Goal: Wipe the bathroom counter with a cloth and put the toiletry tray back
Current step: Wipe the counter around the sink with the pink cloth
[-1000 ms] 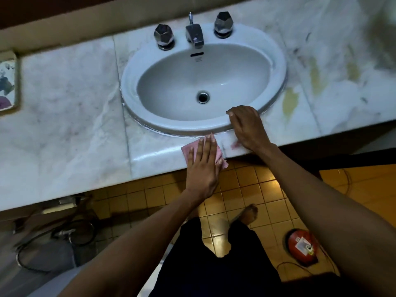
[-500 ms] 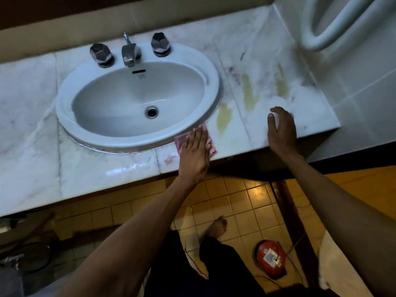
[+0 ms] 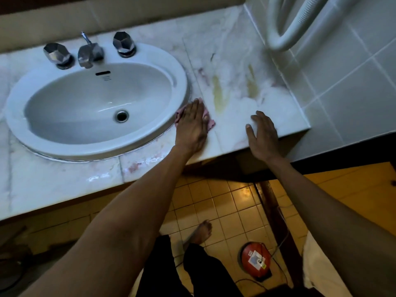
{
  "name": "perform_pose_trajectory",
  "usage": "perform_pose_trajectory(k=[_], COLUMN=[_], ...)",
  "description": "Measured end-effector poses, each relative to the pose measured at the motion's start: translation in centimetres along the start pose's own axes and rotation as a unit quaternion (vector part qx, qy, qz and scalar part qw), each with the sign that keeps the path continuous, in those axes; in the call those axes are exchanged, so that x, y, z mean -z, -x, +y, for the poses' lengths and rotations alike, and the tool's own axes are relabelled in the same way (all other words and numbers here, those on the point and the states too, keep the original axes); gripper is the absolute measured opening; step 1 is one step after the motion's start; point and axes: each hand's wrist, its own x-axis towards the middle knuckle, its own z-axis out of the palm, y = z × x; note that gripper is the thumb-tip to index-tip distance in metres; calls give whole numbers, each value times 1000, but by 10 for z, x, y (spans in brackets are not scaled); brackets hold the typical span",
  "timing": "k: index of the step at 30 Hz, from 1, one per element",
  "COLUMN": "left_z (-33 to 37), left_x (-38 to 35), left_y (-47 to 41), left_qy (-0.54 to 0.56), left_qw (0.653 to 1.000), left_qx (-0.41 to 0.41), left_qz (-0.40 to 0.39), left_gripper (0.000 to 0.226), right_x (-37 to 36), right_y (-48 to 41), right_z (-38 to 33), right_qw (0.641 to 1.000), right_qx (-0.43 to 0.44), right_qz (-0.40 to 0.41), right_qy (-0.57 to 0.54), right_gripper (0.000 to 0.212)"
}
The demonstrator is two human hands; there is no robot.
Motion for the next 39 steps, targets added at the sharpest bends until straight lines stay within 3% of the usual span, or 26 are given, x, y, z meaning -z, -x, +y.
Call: perform_pose_trajectory(k=[7, 10, 16, 20, 25, 29, 34, 39], left_z=[-6, -16, 0, 10, 16, 10, 28, 28], left_x=[-2, 4, -7, -14, -13, -10, -18, -20], left_y=[83, 73, -18, 18, 72, 45, 17, 81], left_qy=[-77, -103, -97, -116, -93, -102, -87, -94], left_qw=[993, 986, 994, 992, 994, 992, 995, 990], left_qx=[-86, -117, -14, -38, -40, -48, 30, -79], left_qz=[-37, -58, -44, -10, -39, -54, -35, -64], left_gripper=[60, 61, 63, 60, 61, 62, 63, 61], right_x=[5, -3, 4, 7, -2, 0, 8, 10], right_y=[3, 10, 9, 10, 15, 14, 26, 28], right_z=[-3, -5, 9, 11, -5, -6, 3, 3], right_qw=[999, 999, 998, 998, 999, 999, 998, 999], right_qx=[5, -10, 14, 23, -8, -18, 8, 10], right_qz=[2, -10, -48, -51, -23, -33, -46, -35], right_qy=[43, 30, 32, 27, 36, 29, 30, 24], right_gripper=[45, 47, 54, 53, 51, 50, 52, 49])
